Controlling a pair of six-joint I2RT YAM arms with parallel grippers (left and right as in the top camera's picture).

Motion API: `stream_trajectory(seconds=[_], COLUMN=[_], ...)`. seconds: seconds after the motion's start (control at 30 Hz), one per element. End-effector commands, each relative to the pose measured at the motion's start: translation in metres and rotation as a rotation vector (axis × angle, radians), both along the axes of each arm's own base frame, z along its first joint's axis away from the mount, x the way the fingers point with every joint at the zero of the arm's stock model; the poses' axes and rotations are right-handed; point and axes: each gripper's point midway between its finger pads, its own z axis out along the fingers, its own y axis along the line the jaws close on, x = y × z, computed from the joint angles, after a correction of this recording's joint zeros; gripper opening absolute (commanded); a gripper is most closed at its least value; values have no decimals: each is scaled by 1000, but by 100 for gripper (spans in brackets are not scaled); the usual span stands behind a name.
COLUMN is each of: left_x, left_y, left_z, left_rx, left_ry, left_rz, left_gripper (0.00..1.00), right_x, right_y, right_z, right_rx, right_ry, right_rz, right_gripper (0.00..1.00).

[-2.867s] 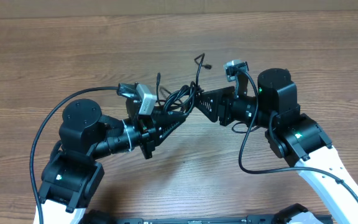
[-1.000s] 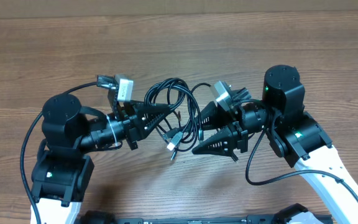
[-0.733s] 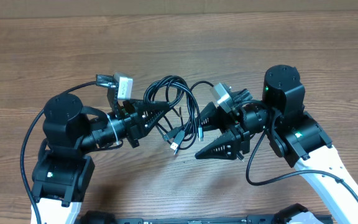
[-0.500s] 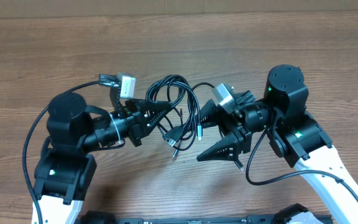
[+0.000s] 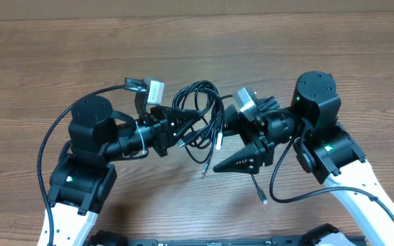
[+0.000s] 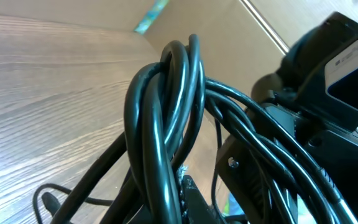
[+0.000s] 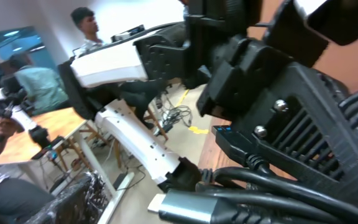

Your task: Untangle cables

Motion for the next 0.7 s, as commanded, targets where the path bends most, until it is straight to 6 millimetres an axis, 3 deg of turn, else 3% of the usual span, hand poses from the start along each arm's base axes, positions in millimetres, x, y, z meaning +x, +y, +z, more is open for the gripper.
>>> stream_trajectory(seconds=[0.0, 0.13, 0.37, 0.57, 0.67], left_x=[9, 22, 10, 11, 11], left_y=[2, 11, -6, -6, -6], left_z=[3, 0, -10, -7, -6], left_rx=[-1, -34, -33, -10, 11], left_ry=[18, 114, 164, 85, 36], left_rz=[66, 181, 57, 44, 33], left_gripper=[4, 4, 4, 4, 4], right_x=[8, 9, 24, 25, 33], right_y=[2, 3, 9, 9, 11], right_z=[5, 9, -3, -5, -6], right_rx=[4, 21, 13, -3, -22], right_ry=[-21, -58, -40, 13, 66], right_rz=[-53, -53, -52, -50, -100], right_gripper=[73, 79, 80, 71, 71])
